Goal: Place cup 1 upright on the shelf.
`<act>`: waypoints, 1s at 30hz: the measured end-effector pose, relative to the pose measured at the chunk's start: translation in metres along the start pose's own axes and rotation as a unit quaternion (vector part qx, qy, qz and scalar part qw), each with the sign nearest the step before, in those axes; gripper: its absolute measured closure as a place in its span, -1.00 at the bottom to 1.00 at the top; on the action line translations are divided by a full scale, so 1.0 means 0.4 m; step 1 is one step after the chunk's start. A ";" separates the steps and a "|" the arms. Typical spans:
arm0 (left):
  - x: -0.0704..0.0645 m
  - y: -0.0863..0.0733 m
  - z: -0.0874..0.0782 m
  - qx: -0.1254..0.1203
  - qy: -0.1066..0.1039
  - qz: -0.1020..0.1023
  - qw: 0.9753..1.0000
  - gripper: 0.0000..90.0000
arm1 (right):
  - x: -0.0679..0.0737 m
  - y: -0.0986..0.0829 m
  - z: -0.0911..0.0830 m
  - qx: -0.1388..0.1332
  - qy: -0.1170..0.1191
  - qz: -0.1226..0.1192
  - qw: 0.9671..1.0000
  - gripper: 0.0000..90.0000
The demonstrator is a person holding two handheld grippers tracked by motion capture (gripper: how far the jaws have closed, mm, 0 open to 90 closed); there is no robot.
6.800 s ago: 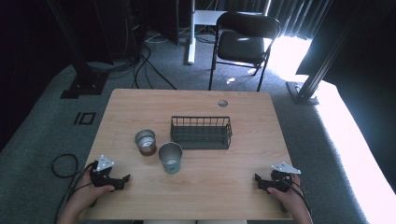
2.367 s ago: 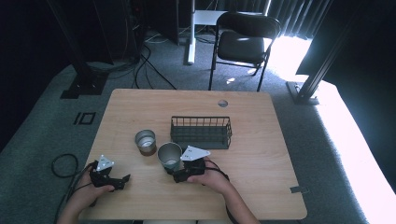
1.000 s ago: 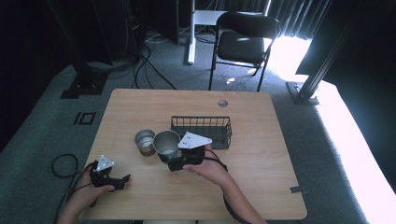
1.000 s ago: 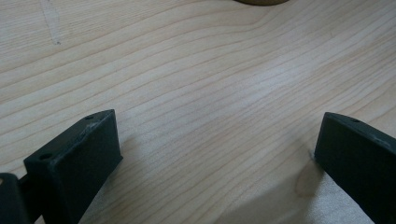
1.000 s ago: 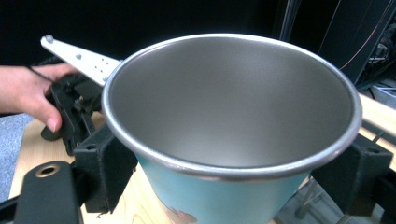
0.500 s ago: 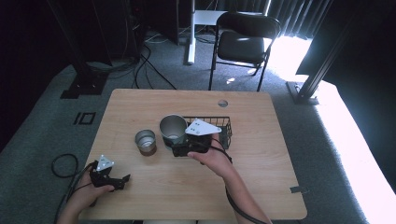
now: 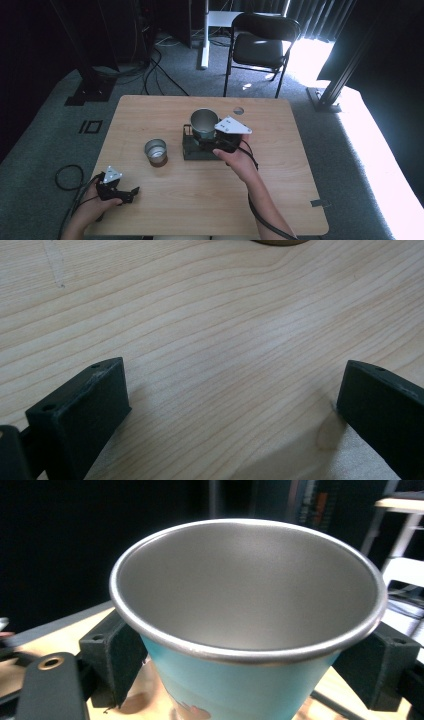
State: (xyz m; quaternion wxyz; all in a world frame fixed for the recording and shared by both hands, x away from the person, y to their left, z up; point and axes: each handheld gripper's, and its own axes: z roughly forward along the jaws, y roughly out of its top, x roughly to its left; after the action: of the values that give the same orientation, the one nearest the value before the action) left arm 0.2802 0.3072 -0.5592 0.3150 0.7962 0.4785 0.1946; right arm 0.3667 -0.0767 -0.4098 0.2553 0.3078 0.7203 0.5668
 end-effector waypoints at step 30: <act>0.000 0.000 0.000 0.000 0.000 0.001 1.000 -0.98 | -0.154 -0.124 -0.012 0.050 -0.135 0.032 0.989 -0.67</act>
State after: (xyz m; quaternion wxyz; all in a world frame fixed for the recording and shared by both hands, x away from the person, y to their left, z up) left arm 0.2802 0.3072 -0.5592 0.3147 0.7965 0.4781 0.1951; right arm 0.3976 -0.1332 -0.4560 0.3164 0.4163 0.6964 0.4914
